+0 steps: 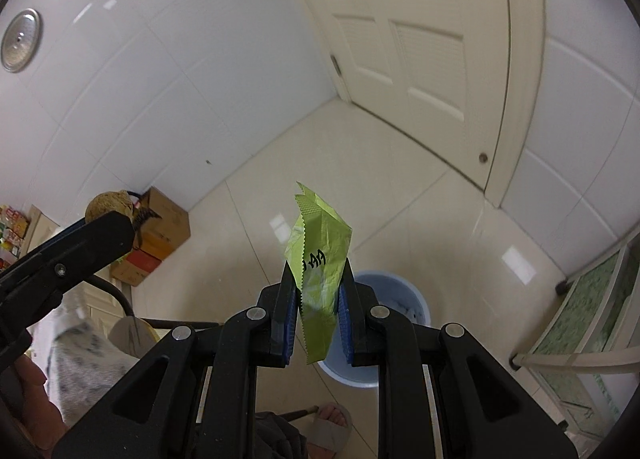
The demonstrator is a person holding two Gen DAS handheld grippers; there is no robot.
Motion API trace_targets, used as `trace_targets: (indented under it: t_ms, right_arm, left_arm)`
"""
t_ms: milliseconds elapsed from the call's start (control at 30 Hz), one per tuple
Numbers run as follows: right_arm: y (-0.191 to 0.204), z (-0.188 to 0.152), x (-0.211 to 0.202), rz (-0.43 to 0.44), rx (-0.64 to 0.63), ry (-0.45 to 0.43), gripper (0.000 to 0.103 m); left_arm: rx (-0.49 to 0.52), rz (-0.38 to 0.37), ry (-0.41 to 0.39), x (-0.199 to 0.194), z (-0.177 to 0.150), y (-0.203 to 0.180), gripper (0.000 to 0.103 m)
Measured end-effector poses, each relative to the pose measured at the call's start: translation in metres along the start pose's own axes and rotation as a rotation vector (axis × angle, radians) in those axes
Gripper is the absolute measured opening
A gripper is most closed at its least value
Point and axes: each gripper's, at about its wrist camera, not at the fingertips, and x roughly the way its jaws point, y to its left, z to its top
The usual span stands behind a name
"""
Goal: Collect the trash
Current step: 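Open both tools to drop the roll and wrapper into the bin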
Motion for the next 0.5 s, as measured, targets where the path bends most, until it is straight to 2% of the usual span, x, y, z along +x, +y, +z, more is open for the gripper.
trace_targets:
  t_ms: [233, 267, 300, 333, 367, 400, 433, 500]
  right_arm:
    - [-0.01, -0.005, 0.027, -0.031, 0.018, 0.064, 0.02]
    - [-0.012, -0.006, 0.03, -0.037, 0.024, 0.072, 0.02]
    - [-0.013, -0.007, 0.032, -0.04, 0.028, 0.077, 0.021]
    - [-0.014, -0.008, 0.034, -0.044, 0.031, 0.083, 0.026]
    - [-0.016, -0.009, 0.036, -0.05, 0.037, 0.089, 0.031]
    - [-0.018, -0.011, 0.037, -0.053, 0.044, 0.09, 0.045]
    - [-0.019, -0.011, 0.039, -0.054, 0.05, 0.089, 0.06]
    - [-0.02, -0.013, 0.039, -0.056, 0.059, 0.083, 0.075]
  left_arm:
    - [0.005, -0.02, 0.087, 0.049, 0.014, -0.002, 0.041]
    - [0.012, -0.021, 0.104, 0.056, 0.018, -0.003, 0.049]
    - [0.017, -0.024, 0.118, 0.062, 0.021, -0.003, 0.061]
    - [0.02, -0.017, 0.124, 0.066, 0.024, -0.002, 0.068]
    - [0.023, -0.007, 0.123, 0.068, 0.025, -0.002, 0.079]
    - [0.027, 0.001, 0.12, 0.07, 0.027, -0.002, 0.085]
    - [0.03, 0.011, 0.118, 0.072, 0.029, -0.002, 0.087]
    - [0.025, 0.034, 0.116, 0.072, 0.03, -0.002, 0.094]
